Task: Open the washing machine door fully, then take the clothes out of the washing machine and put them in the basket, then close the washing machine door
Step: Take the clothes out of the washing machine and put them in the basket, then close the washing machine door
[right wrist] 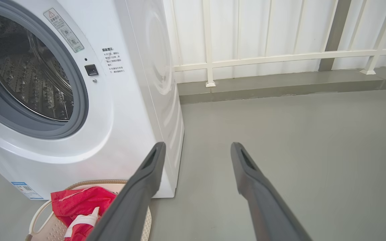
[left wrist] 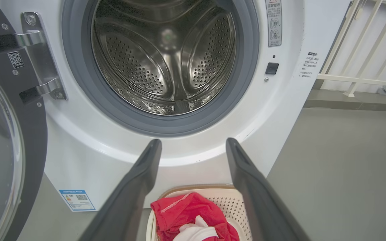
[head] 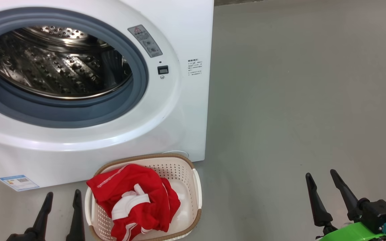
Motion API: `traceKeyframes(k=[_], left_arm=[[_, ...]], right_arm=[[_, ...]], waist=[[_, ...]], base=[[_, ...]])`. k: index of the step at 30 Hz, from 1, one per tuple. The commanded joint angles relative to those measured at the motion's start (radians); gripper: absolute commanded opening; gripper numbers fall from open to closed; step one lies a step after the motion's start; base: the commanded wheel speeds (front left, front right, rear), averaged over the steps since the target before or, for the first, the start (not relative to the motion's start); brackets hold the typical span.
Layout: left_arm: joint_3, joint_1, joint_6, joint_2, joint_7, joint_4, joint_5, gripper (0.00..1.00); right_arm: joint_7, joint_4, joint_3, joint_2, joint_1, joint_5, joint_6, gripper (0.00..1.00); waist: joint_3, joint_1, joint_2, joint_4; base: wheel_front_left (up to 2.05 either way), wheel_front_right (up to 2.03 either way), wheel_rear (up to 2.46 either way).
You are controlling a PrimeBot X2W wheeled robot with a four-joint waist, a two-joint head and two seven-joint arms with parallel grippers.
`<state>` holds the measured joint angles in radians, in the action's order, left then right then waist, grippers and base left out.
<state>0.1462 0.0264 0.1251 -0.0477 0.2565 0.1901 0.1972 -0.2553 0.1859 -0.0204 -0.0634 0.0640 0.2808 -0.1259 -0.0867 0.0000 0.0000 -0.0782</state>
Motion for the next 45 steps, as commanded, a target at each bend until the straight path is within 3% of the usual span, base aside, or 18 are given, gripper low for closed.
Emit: traceKeyframes(k=[1,26,45], left_arm=[[0.035,-0.008,0.006,-0.006,0.005,-0.03,-0.007,1.0],[0.034,-0.027,0.006,-0.003,0.005,-0.032,0.009,1.0],[0.033,-0.036,0.006,-0.003,0.005,-0.04,0.016,1.0]], right_arm=[[-0.006,-0.027,0.019,-0.016,-0.006,0.0,-0.005,1.0],[-0.006,-0.023,0.027,-0.01,-0.017,0.0,-0.005,1.0],[-0.006,-0.022,0.022,-0.004,-0.024,0.0,-0.005,1.0]], waist=[[0.0,0.0,0.0,0.0],[0.0,0.0,0.0,-0.003],[-0.008,0.0,0.0,-0.007]], base=[[0.0,0.0,0.0],[-0.08,0.08,0.0],[-1.23,1.23,0.0]])
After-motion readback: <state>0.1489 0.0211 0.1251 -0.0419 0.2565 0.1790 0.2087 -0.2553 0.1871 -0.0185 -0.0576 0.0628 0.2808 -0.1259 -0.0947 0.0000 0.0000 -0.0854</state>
